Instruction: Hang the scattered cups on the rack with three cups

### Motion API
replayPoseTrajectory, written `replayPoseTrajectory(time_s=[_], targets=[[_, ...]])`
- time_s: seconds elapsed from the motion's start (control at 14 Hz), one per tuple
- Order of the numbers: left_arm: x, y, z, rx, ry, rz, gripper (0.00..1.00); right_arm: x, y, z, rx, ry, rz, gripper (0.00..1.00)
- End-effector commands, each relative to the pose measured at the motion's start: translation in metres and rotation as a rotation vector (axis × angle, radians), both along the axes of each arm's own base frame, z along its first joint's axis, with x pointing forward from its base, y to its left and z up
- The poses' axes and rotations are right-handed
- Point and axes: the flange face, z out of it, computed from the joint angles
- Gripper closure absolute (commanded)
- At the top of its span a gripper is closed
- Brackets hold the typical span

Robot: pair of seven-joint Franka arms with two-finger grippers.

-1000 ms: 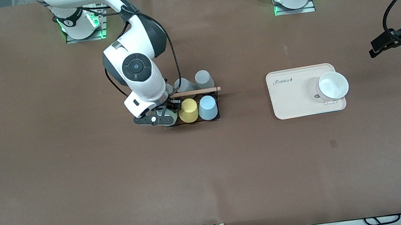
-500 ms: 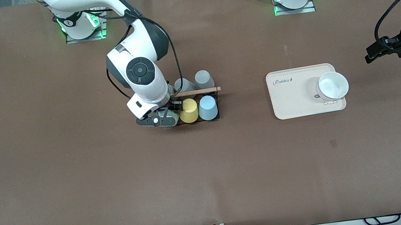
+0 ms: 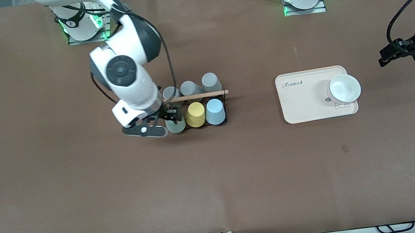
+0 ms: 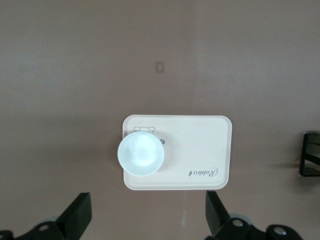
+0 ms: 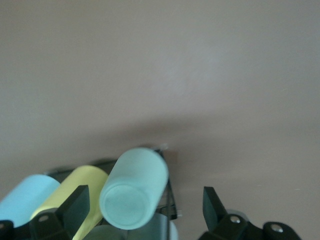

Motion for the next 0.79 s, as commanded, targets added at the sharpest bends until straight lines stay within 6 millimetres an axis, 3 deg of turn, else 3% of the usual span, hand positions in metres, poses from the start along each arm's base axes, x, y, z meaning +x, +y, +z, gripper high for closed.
replayPoseTrajectory(time_s=[0.0, 0.29, 0.57, 0.71], targets=[[0.001, 0.001, 0.006, 0.034, -0.015, -0.029, 0.00, 0.004, -0.049, 0.059, 0.016, -0.007, -0.005, 0.00], [0.002, 0.001, 0.008, 0.034, -0.023, -0.029, 0.00, 0.019, -0.168, 0.131, -0.009, -0.030, 0.083, 0.00], [0.004, 0.001, 0.011, 0.035, -0.041, -0.029, 0.00, 0.016, -0.306, 0.179, -0.027, -0.028, 0.090, 0.00], [0.004, 0.002, 0.010, 0.035, -0.040, -0.027, 0.00, 0.008, -0.354, 0.195, -0.032, -0.035, 0.051, 0.00]])
